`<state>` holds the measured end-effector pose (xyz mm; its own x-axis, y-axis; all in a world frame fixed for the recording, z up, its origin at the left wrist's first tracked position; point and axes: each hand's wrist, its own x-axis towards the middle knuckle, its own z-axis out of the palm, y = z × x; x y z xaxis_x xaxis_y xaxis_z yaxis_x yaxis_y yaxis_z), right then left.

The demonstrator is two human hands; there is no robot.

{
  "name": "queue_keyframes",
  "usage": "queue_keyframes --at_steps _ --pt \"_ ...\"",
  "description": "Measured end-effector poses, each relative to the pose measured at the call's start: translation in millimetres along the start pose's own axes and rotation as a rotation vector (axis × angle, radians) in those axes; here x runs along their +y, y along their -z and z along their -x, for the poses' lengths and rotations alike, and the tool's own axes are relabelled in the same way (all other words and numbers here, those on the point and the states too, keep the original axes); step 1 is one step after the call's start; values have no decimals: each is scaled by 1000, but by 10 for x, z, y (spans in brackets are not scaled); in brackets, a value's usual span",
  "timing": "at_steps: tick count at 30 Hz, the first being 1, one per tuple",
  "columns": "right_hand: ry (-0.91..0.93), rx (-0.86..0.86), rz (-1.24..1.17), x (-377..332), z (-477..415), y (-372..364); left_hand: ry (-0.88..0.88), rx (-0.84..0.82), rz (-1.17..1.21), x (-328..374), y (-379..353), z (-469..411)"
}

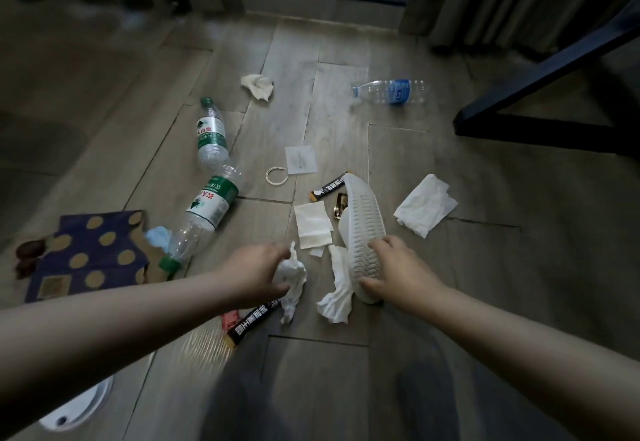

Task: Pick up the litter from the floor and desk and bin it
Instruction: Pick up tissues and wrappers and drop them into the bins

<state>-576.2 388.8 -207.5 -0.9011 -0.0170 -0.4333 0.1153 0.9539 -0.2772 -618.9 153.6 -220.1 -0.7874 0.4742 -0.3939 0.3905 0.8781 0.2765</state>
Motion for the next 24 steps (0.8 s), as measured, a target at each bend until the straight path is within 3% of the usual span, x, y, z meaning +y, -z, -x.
queue_keyframes --at_steps 16,24 --pt "-118 30 -119 -125 -381 -168 40 -74 27 -113 -226 70" --pt "-125 69 -342 109 -313 -128 252 -186 -4 -276 -374 130"
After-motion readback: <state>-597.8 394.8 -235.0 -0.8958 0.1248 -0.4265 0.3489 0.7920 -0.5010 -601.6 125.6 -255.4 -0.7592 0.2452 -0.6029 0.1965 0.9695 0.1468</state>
